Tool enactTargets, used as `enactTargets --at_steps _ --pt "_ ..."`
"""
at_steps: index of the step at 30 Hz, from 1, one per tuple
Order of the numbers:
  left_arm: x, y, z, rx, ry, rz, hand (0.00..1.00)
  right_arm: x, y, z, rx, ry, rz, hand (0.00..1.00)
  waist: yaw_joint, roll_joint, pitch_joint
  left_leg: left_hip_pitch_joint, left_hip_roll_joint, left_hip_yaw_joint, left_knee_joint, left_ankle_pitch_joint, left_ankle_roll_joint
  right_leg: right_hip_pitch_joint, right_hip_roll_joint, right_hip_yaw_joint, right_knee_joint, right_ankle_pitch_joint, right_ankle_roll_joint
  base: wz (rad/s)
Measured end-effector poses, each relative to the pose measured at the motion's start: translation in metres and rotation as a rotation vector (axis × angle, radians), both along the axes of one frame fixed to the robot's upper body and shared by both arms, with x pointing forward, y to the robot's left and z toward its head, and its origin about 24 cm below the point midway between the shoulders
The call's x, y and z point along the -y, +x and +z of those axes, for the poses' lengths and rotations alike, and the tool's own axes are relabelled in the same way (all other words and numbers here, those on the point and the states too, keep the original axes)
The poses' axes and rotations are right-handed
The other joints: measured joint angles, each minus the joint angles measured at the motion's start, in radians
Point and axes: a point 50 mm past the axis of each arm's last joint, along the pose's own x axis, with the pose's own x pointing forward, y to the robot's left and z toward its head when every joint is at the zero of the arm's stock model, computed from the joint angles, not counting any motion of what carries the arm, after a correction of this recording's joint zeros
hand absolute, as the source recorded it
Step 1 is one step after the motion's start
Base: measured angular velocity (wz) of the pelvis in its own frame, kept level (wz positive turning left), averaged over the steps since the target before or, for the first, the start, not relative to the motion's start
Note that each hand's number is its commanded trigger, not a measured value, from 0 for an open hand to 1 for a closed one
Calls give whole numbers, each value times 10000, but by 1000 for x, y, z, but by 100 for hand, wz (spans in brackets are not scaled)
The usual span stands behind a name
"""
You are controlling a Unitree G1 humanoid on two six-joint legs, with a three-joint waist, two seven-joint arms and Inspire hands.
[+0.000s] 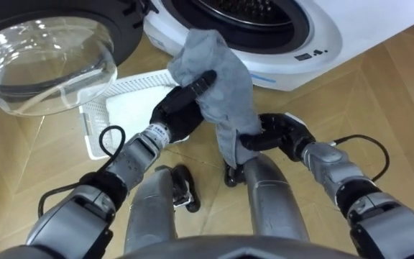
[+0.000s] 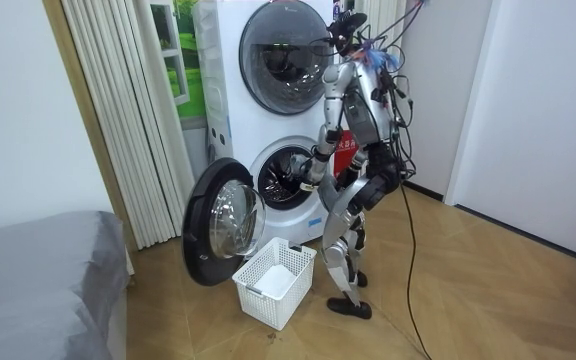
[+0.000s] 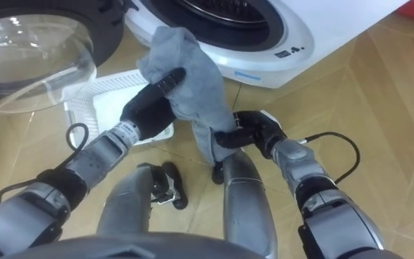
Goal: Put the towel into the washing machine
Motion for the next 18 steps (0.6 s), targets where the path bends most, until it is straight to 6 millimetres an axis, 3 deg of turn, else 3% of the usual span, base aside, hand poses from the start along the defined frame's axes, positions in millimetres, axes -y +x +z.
enactTargets --at_steps 6,7,8,15,18 --pt "-1 -2 -2 -206 -265 184 100 -5 0 -1 -102 106 -153 100 -21 3 -1 113 0 23 -67 15 -23 82 8 16 -44 5 -10 0" --pt "0 -2 -2 -240 -373 250 46 -6 0 -1 -102 115 -190 100 -20 5 -2 113 -1 22 -97 23 -32 85 14 14 -79 17 -15 0" --pt "1 -3 -2 -274 -469 317 0 -6 1 -1 -90 131 -215 100 -20 5 -2 111 0 21 -135 38 -42 88 29 14 -134 41 -16 0" --pt "-4 -2 -3 -424 -697 747 0 -5 0 -2 -89 75 -355 100 58 10 0 158 1 19 -288 78 -80 129 63 -9 -256 58 -31 0" --pt "-8 -3 -4 -497 -677 878 0 -3 -3 -4 -120 -102 -613 100 287 53 17 298 22 29 -422 97 -111 265 121 -1 -412 87 -49 -4"
